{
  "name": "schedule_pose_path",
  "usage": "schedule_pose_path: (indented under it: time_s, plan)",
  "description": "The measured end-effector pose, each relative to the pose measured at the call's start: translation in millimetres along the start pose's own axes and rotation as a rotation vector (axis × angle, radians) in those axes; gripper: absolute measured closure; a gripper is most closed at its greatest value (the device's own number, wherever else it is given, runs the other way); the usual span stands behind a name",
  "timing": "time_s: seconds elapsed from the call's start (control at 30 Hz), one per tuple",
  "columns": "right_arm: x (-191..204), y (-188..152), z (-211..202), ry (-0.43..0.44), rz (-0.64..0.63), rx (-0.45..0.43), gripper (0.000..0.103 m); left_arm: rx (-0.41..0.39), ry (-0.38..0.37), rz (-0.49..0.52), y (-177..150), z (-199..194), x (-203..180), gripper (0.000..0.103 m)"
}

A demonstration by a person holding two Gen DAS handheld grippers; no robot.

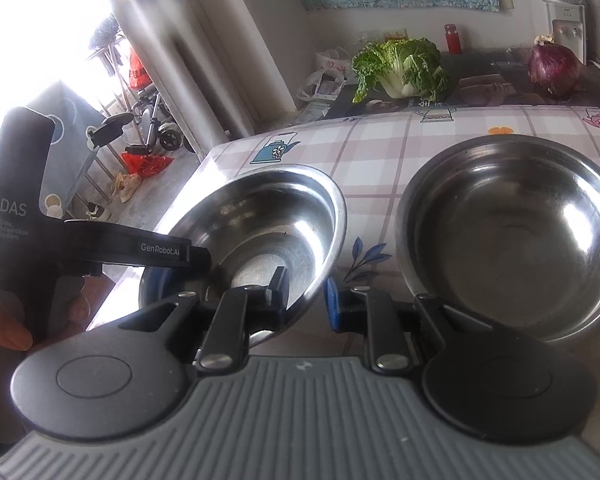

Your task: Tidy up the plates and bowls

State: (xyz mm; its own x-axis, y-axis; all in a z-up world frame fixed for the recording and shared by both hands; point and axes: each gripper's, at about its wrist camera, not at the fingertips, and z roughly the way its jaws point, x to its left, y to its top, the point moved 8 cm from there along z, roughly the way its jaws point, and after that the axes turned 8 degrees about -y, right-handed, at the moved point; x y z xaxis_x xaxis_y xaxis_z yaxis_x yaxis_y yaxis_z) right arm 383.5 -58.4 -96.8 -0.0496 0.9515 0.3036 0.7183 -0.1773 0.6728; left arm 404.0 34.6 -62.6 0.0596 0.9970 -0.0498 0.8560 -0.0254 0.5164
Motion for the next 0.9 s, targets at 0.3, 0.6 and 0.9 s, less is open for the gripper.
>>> schedule_pose_path:
  time_s: [0.3,0.6,0.9]
  plan:
    - [4.2,9.7,-37.0,0.005,-0.006,-0.060,0.085,-0.059,-0.009,0.020,5.9,-37.1,-14.0,0.074]
    - [-33.4,21.3,-75.9,-0.046,0.032,-0.128,0.085,-0.099,-0.062,0.086,19.7,-48.7,-70.5,0.074]
    - [-100.0,23.3,-92.1,-0.140,0.106,-0.143,0.085,-0.073,-0.132,0.140,21.1,-21.2,-137.9,0.074]
